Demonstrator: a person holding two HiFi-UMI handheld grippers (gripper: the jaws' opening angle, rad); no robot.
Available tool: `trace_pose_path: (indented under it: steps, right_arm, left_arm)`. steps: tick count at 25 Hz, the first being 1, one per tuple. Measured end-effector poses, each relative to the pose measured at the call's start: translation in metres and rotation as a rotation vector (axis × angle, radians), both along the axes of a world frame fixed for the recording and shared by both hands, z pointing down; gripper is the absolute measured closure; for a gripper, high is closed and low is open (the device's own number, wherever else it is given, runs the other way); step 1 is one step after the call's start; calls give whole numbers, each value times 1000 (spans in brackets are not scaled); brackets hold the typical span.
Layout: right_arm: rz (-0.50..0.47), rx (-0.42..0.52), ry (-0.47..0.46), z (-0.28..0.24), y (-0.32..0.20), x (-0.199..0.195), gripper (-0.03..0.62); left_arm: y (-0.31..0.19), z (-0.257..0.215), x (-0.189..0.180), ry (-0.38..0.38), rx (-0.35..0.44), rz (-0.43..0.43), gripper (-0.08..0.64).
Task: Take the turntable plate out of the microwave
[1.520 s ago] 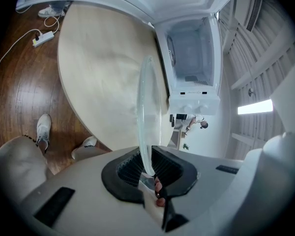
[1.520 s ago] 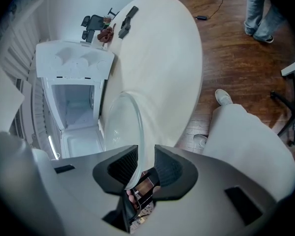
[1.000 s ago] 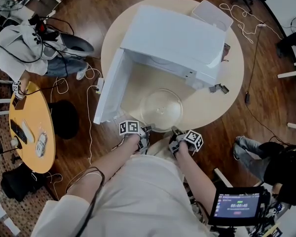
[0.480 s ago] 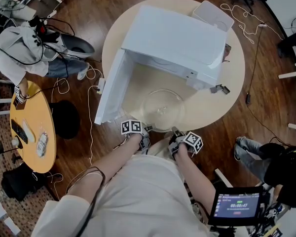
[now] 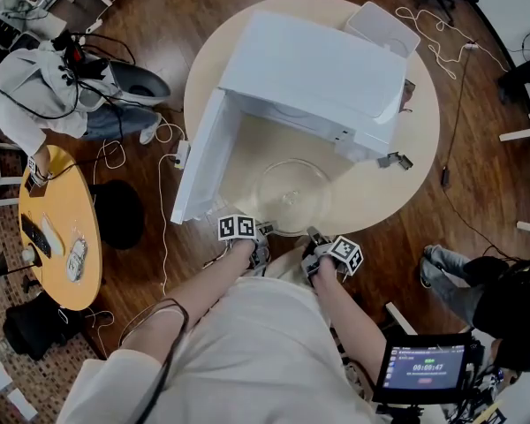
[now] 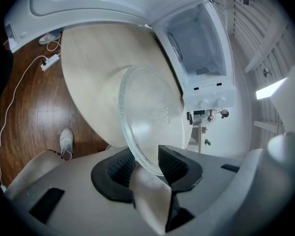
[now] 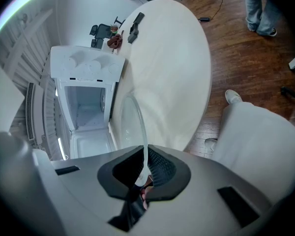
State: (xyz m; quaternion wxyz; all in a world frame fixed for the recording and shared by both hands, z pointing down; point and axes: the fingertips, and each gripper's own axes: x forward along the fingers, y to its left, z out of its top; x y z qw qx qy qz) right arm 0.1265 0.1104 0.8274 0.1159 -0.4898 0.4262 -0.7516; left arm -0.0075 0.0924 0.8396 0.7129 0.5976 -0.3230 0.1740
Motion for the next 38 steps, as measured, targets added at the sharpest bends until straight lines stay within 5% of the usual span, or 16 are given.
trace_pose_path:
  steps: [14,38]
  right_arm:
    - [-28,4,18,-5,-2,-2,563]
    - [-67,-17,80,4,-7,13,561]
  left_arm:
    - [0,1,-10,-73,29,83,374]
    - [-1,0,-26,-91,38,63,374]
